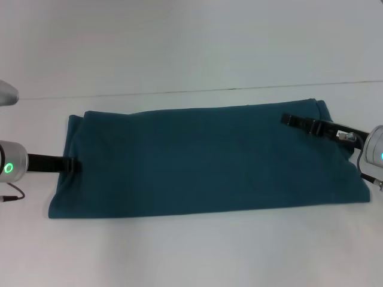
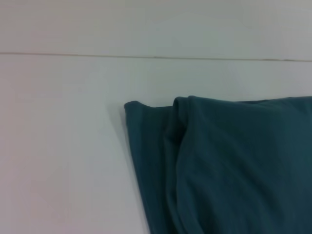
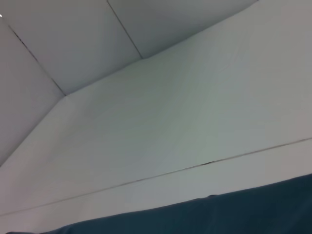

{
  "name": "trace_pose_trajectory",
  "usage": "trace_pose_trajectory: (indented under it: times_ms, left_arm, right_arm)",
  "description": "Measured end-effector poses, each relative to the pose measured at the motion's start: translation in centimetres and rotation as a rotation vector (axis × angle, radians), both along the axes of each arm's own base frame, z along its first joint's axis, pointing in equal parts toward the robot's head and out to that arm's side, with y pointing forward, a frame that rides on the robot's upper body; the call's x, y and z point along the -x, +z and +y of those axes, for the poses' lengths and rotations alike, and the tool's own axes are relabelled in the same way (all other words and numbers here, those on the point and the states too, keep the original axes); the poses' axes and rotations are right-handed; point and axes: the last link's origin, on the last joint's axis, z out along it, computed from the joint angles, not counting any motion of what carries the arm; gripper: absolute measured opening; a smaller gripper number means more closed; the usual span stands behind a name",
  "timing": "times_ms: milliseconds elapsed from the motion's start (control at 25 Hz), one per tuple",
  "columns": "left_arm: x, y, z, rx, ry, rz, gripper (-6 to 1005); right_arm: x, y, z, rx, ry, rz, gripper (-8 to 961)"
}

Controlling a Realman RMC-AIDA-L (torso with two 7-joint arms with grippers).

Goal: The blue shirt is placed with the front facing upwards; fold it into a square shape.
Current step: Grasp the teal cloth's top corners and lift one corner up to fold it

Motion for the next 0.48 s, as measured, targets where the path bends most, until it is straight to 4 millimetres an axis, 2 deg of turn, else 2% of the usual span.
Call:
trace_pose_trajectory:
  times_ms: [80, 280, 360, 480]
  left_arm:
    - [-0.02, -0.12, -0.03, 0.005, -0.001, 0.0, 467]
    - [-0.29, -0.33, -0.03, 0.01, -0.014, 0.001, 245]
    - [-0.52, -0.37, 0.0, 0.011, -0.02, -0.001, 21]
    - [-0.9, -0.39, 0.11, 0.009, -0.03, -0.003, 10]
  right_arm:
    - [0.05, -0.06, 0.01, 0.003, 0.002, -0.003, 731]
    - [0.16, -0.09, 0.08, 0.005, 0.006, -0.004, 727]
    - [0.16, -0.08, 0.07, 0.005, 0.005, -0.003, 725]
    - [0.1, -0.08, 0.03, 0.005, 0.003, -0.002, 723]
